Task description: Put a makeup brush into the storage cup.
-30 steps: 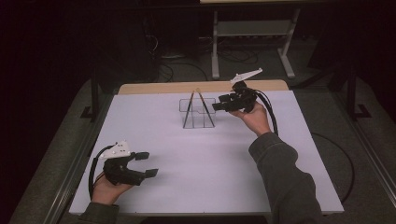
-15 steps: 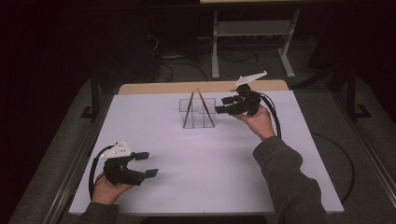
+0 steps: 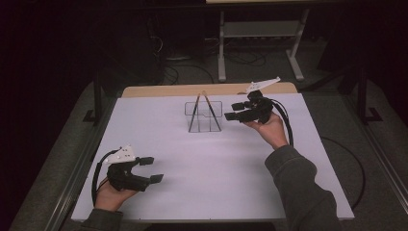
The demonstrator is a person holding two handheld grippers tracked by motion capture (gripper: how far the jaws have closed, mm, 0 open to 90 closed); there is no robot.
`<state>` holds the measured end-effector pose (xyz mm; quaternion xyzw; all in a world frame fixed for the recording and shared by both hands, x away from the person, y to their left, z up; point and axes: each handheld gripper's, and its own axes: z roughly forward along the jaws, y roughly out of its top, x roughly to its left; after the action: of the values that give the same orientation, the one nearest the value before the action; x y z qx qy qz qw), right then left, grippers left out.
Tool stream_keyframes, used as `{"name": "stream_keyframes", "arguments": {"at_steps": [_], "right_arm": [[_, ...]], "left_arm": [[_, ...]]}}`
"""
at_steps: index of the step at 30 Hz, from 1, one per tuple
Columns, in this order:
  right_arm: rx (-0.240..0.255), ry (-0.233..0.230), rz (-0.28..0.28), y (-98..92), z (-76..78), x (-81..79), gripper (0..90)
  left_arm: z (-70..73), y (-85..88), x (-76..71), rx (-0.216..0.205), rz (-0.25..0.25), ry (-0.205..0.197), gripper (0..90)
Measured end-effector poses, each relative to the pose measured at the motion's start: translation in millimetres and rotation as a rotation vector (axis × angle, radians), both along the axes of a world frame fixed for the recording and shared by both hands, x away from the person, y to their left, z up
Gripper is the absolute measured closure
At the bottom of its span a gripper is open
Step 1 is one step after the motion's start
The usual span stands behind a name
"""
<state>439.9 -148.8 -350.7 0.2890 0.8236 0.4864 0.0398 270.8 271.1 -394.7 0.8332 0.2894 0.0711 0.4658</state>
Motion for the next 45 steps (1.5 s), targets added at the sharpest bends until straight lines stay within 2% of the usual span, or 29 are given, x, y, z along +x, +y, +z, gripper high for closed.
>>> {"name": "stream_keyframes", "arguments": {"at_steps": [13,31,45], "right_arm": [[0.018,0.007,-0.003,-7.7,-5.9,-10.0,36.5],[0.018,0.016,-0.003,-16.6,-12.1,-22.4,34.7],[0.024,0.008,-0.009,-24.6,-15.4,-32.5,33.3]], "left_arm": [[-0.4,0.1,0.8,0.008,-0.001,0.004,23.6],[-1.3,-1.0,1.5,0.004,0.006,0.005,23.6],[-1.2,-1.3,1.8,0.004,0.006,0.002,23.4]]}}
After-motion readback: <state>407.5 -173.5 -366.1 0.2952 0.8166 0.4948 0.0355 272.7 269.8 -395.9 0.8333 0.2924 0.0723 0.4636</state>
